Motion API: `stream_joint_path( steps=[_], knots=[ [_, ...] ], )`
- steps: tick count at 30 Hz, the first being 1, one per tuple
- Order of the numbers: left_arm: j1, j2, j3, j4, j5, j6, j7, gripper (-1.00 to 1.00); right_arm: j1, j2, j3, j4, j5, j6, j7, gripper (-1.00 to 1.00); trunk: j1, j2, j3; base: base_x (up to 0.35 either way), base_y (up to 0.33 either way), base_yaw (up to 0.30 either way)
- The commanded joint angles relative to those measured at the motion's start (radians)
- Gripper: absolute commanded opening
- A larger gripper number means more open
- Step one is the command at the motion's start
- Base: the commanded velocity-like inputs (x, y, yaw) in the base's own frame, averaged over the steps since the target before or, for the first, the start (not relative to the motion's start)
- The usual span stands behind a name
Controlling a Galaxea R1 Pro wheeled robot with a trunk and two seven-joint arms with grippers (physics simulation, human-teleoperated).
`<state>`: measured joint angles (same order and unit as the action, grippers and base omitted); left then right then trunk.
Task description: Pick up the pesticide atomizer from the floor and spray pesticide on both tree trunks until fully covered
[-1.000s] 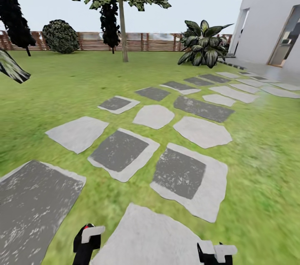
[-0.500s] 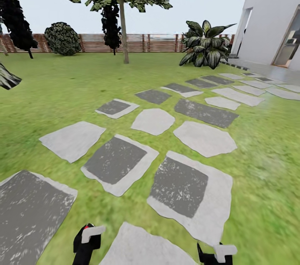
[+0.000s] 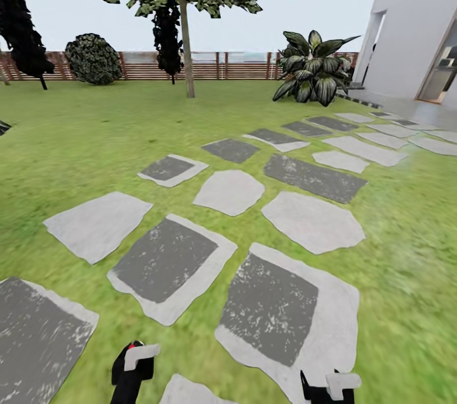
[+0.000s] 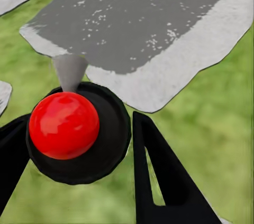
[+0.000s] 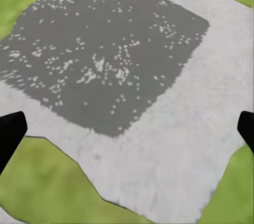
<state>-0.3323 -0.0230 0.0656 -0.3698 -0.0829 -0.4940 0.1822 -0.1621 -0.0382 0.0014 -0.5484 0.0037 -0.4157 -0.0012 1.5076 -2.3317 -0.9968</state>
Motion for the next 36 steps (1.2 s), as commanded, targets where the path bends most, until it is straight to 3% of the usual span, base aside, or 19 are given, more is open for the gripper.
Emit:
stream_joint_path(
  steps=[1, 21, 36],
  knots=[
    [-0.001, -0.001, 0.007, 0.001, -0.009, -0.003, 0.002, -1.0, -0.001, 0.0, 0.0, 0.001, 0.001, -0.003, 0.0, 1.0, 0.0, 0.0, -0.001, 0.33, -0.111, 0.0],
    [-0.001, 0.0, 0.007, 0.002, -0.009, -0.003, 0.002, -1.0, -0.001, 0.0, 0.0, 0.002, 0.001, -0.003, 0.0, 1.0, 0.0, 0.0, -0.001, 0.33, -0.111, 0.01],
    [-0.001, -0.001, 0.007, 0.001, -0.009, -0.003, 0.002, -1.0, -0.001, 0.0, 0.0, 0.001, 0.001, -0.003, 0.0, 1.0, 0.0, 0.0, -0.001, 0.33, -0.111, 0.239]
  ],
)
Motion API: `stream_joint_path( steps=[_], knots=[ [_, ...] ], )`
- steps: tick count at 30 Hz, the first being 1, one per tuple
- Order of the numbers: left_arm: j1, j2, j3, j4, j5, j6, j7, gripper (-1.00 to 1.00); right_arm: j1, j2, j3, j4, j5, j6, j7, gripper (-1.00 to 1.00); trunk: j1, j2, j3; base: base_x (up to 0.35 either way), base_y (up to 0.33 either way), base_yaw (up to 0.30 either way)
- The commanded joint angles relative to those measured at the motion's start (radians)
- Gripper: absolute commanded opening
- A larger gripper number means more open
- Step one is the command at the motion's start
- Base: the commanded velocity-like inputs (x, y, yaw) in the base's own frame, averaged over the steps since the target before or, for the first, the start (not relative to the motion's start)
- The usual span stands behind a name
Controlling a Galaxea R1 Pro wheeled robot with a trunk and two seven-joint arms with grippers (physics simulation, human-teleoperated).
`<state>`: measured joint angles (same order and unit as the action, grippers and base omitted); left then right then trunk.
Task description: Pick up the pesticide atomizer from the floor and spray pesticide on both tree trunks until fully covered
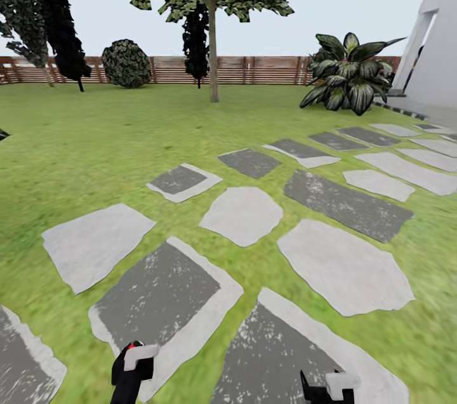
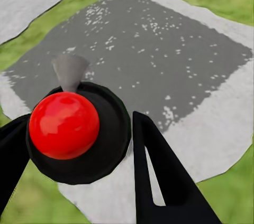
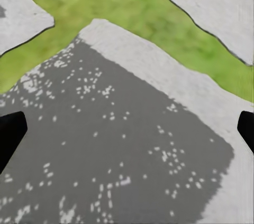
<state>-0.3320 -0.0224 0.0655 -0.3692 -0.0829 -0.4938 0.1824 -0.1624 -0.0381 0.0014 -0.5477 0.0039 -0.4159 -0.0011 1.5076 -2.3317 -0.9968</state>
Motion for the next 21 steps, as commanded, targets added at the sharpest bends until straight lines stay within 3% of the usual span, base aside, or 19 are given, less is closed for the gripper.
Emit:
stream_joint_path(
  steps=[1, 13, 21],
  knots=[
    [-0.001, -0.001, 0.007, 0.0, -0.009, -0.003, 0.002, -1.0, 0.0, 0.0, 0.0, 0.0, 0.001, -0.003, 0.0, 1.0, 0.0, 0.0, -0.001, 0.33, -0.111, 0.27],
    [-0.001, -0.002, 0.007, 0.0, -0.009, -0.003, 0.002, -1.0, 0.0, 0.0, 0.0, 0.0, 0.0, -0.003, 0.0, 1.0, 0.0, 0.0, -0.001, 0.33, -0.111, 0.257],
    [-0.001, -0.002, 0.007, 0.001, -0.009, -0.003, 0.002, -1.0, 0.0, 0.0, 0.0, 0.0, 0.0, -0.003, 0.001, 1.0, 0.0, 0.0, -0.001, 0.33, -0.111, 0.038]
  ],
)
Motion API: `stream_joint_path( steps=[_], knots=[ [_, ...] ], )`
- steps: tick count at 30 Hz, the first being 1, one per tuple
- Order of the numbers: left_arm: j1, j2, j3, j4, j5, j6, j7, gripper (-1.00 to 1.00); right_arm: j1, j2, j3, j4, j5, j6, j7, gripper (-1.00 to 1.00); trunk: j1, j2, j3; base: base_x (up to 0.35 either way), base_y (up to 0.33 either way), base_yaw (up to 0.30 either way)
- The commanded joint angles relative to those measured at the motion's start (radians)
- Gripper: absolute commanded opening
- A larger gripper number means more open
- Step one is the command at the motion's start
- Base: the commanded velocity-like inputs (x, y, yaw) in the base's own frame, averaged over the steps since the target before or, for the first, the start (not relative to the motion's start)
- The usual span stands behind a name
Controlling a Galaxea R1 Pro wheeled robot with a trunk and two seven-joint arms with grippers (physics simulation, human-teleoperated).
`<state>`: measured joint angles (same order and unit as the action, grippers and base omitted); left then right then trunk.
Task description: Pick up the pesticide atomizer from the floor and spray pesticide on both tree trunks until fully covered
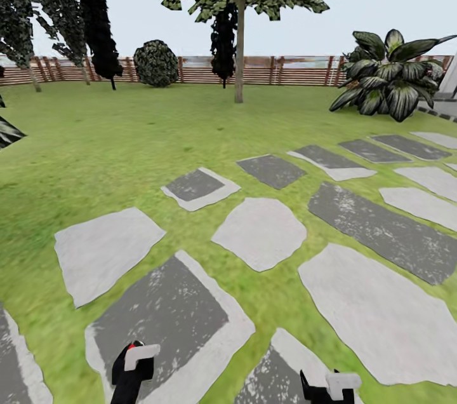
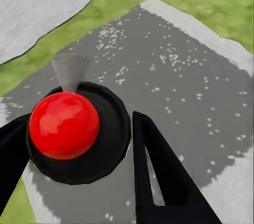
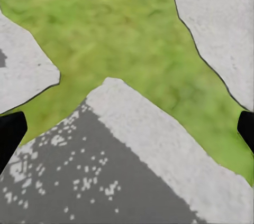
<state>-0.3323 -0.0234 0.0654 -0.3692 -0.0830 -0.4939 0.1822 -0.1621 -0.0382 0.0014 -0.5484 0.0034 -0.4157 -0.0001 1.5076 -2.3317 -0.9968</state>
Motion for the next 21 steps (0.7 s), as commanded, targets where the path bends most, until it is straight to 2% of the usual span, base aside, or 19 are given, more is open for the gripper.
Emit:
stream_joint_path(
  steps=[1, 21],
  knots=[
    [-0.001, -0.001, 0.007, 0.001, -0.009, -0.003, 0.002, -1.0, -0.001, 0.0, 0.0, 0.001, 0.001, -0.003, 0.001, 1.0, 0.0, 0.0, -0.001, 0.33, -0.111, 0.003],
    [-0.001, -0.001, 0.007, 0.001, -0.009, -0.003, 0.002, -1.0, -0.001, 0.0, 0.0, 0.003, 0.001, -0.002, 0.002, 1.0, 0.0, 0.0, -0.001, 0.33, -0.111, 0.0]
  ],
)
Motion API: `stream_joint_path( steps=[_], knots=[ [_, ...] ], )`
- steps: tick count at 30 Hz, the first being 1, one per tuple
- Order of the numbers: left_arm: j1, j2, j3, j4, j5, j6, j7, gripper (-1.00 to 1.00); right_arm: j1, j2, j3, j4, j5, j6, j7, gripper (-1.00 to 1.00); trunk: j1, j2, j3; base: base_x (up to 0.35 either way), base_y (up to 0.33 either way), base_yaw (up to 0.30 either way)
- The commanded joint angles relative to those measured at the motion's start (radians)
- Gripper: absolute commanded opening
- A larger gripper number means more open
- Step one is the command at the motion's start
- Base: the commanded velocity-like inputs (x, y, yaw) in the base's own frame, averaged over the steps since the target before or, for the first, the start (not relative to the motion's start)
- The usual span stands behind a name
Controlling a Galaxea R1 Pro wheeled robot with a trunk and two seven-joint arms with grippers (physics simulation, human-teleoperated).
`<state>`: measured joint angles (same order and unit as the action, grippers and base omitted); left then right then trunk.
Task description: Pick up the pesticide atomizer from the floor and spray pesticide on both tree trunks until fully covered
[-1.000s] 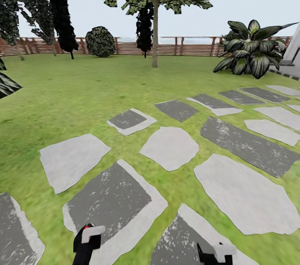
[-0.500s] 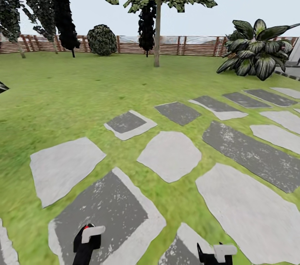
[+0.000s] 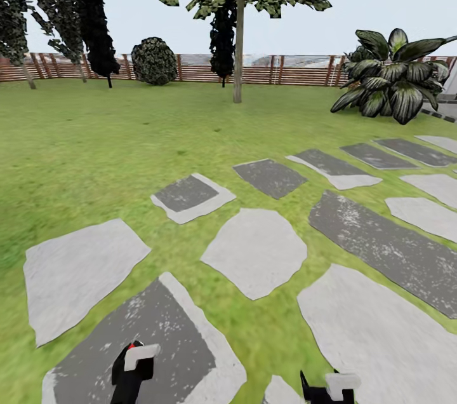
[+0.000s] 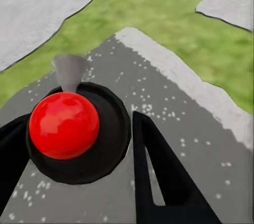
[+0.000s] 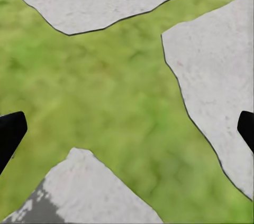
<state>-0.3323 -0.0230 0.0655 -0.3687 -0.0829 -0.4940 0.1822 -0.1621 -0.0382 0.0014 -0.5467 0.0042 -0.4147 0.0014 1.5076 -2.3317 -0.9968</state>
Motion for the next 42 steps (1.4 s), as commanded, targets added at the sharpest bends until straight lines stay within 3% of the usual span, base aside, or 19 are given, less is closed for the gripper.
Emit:
stream_joint_path(
  steps=[1, 42],
  knots=[
    [-0.001, -0.001, 0.007, 0.001, -0.009, -0.003, 0.002, -1.0, -0.001, 0.0, 0.0, 0.001, 0.0, -0.003, 0.0, 1.0, 0.0, 0.0, -0.001, 0.33, -0.111, 0.0],
    [-0.001, -0.001, 0.007, 0.001, -0.009, -0.003, 0.002, -1.0, -0.001, 0.0, 0.0, 0.002, 0.0, -0.004, -0.003, 1.0, 0.0, 0.0, -0.001, 0.33, -0.111, 0.0]
  ],
)
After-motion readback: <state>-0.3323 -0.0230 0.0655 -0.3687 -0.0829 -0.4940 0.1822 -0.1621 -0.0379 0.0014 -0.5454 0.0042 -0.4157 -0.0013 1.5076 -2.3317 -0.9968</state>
